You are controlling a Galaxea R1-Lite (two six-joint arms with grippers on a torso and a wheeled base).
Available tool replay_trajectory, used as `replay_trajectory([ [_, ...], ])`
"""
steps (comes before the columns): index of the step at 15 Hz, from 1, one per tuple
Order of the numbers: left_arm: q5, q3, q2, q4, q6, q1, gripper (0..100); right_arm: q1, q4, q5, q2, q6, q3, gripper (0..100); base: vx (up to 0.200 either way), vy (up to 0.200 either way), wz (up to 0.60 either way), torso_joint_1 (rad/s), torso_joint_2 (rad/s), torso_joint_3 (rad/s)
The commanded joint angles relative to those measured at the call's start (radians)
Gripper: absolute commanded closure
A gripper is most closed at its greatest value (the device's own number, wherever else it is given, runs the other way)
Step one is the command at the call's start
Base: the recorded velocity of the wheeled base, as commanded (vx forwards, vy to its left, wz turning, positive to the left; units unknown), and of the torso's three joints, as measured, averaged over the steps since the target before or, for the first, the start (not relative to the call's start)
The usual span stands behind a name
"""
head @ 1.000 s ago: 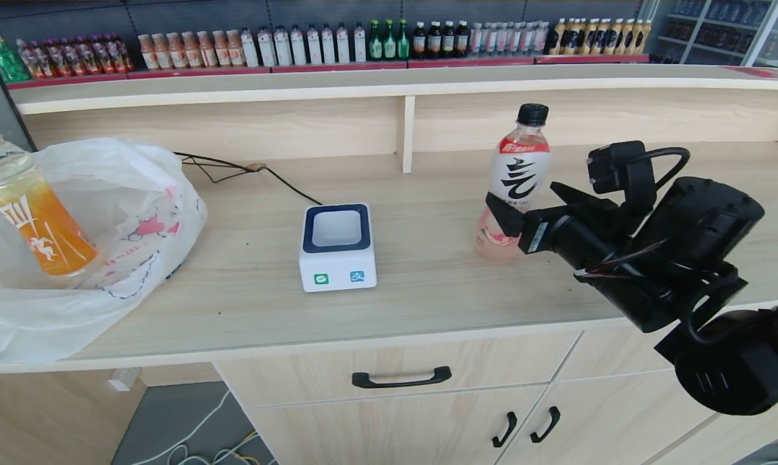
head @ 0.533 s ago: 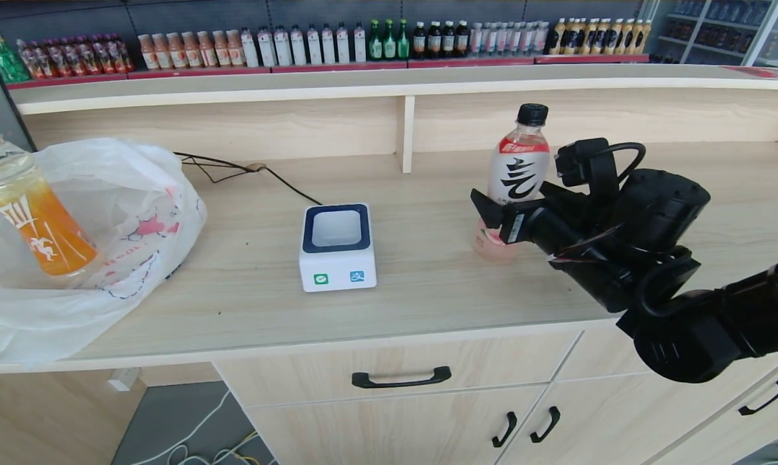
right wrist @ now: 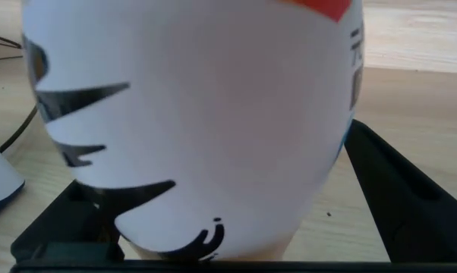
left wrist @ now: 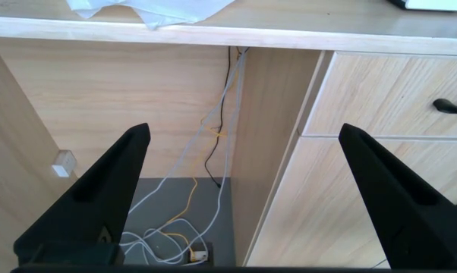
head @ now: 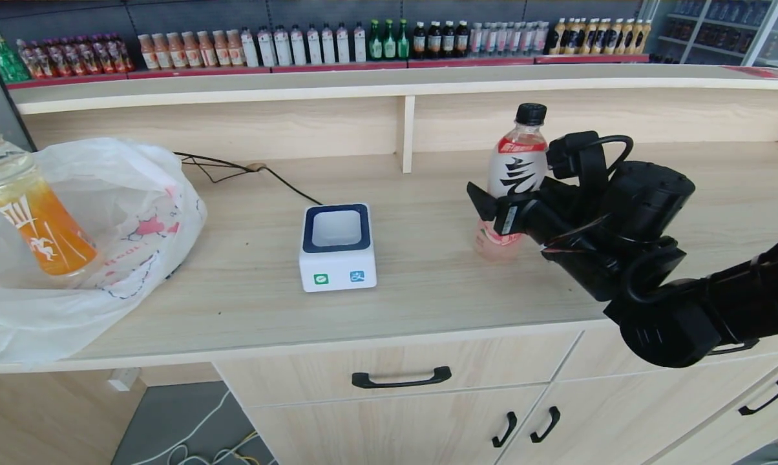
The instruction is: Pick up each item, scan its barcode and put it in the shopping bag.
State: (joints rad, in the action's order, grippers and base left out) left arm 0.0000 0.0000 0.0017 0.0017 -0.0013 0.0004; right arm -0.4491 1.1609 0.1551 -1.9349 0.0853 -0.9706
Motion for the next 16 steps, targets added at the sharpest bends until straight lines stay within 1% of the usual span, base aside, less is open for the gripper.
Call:
replay_trajectory([
  [1, 0.0, 0.0, 0.0, 0.0, 0.0, 0.001, 0, 0.0, 0.0, 0.0, -0.001, 0.002, -0.002, 0, 0.0, 0.0, 0.0, 0.0, 0.0, 0.0],
  [5, 0.0, 0.0, 0.0, 0.0, 0.0, 0.001, 0, 0.0, 0.0, 0.001, -0.003, 0.007, -0.014, 0, 0.0, 0.0, 0.0, 0.0, 0.0, 0.0],
  [6, 0.0, 0.0, 0.0, 0.0, 0.0, 0.001, 0, 0.0, 0.0, 0.006, -0.003, 0.007, -0.013, 100, 0.0, 0.0, 0.0, 0.0, 0.0, 0.0],
  [8, 0.0, 0.0, 0.0, 0.0, 0.0, 0.001, 0, 0.0, 0.0, 0.029, -0.001, 0.007, -0.016, 100, 0.0, 0.0, 0.0, 0.0, 0.0, 0.0],
  [16, 0.0, 0.0, 0.0, 0.0, 0.0, 0.001, 0, -0.005, 0.002, 0.029, 0.017, 0.013, -0.01, 100, 0.0, 0.0, 0.0, 0.0, 0.0, 0.0],
])
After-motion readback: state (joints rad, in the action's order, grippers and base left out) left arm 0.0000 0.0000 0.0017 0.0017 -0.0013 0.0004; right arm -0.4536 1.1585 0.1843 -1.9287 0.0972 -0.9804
